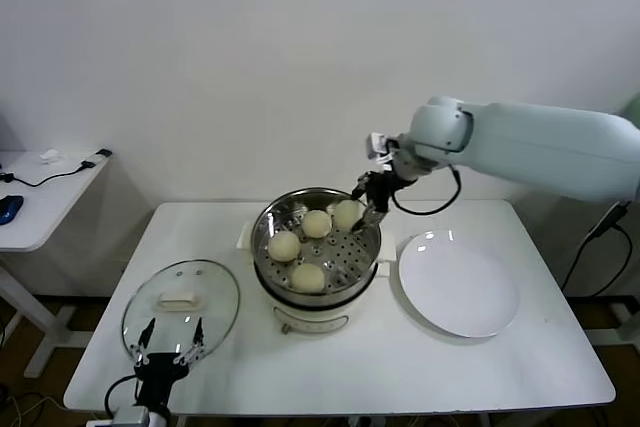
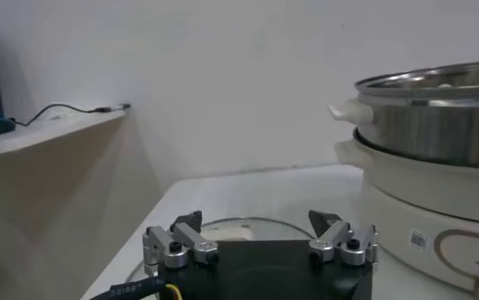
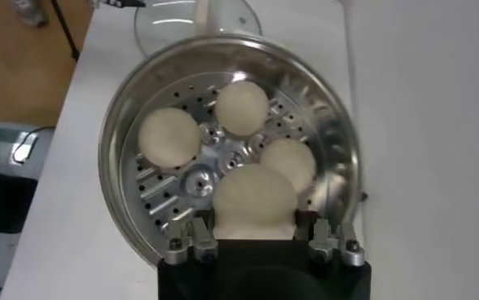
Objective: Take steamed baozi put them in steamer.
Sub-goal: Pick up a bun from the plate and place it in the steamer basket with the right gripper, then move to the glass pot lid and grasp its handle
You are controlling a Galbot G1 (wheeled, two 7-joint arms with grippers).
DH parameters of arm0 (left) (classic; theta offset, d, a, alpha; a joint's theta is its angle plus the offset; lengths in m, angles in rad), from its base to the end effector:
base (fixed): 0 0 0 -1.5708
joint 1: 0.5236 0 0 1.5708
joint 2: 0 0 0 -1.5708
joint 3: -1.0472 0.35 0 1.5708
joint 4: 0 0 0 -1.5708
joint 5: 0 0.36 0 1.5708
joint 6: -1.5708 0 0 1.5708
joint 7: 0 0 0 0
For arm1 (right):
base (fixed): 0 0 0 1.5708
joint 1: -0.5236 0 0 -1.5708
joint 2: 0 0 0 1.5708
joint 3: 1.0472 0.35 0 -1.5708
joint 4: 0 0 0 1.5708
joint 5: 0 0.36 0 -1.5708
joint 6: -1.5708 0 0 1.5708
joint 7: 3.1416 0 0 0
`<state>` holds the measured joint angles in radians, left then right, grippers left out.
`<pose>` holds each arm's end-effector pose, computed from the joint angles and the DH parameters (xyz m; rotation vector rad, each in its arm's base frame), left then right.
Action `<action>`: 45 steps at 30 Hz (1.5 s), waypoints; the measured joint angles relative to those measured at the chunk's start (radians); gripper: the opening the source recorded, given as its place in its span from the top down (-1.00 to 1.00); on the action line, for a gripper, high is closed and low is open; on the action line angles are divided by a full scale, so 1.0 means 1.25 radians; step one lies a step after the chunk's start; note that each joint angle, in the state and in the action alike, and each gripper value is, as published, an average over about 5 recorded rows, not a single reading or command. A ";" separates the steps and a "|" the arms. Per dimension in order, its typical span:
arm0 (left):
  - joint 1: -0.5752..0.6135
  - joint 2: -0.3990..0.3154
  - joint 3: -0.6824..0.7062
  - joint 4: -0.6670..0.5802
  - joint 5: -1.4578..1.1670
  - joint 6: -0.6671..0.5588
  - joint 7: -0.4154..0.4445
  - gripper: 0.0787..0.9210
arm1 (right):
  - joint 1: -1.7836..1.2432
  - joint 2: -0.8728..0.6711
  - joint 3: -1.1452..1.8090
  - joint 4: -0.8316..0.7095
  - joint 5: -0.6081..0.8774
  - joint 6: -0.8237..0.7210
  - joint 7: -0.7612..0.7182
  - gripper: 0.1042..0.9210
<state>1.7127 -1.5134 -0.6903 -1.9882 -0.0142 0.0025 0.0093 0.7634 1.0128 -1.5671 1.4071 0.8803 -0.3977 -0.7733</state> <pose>0.1314 0.0662 -0.3582 0.1544 -2.8876 -0.1743 0.5372 0.0451 -0.0503 1.4650 -1.5899 1.2099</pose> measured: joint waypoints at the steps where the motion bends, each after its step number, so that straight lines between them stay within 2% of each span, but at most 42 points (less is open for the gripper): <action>1: 0.000 0.000 0.000 0.000 0.000 0.000 0.000 -0.77 | -0.008 0.007 -0.002 -0.002 -0.001 -0.004 0.005 -0.34; 17: 0.002 0.003 -0.002 -0.005 0.001 0.009 0.004 -0.77 | -0.091 0.056 -0.017 -0.050 -0.045 -0.032 0.040 -0.36; 25: 0.006 0.006 -0.006 -0.012 0.001 0.014 0.004 -0.77 | -0.098 0.054 -0.004 -0.062 -0.051 -0.008 0.023 -0.73; 36: 0.009 0.009 -0.013 -0.022 0.006 0.023 0.003 -0.77 | -0.092 -0.006 0.052 -0.069 -0.032 0.089 -0.029 -0.76; 40: 0.005 0.013 -0.014 -0.025 0.008 0.030 0.004 -0.77 | -0.135 -0.053 0.124 -0.072 -0.005 0.130 0.025 -0.76; 45: -0.002 0.019 -0.013 -0.026 0.001 0.030 0.000 -0.77 | -0.256 -0.122 0.297 -0.062 -0.008 0.173 0.176 -0.76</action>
<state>1.7103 -1.4899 -0.7070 -2.0207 -0.0135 0.0396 0.0095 0.4435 0.8608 -1.1956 1.3292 0.8704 -0.1812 -0.5530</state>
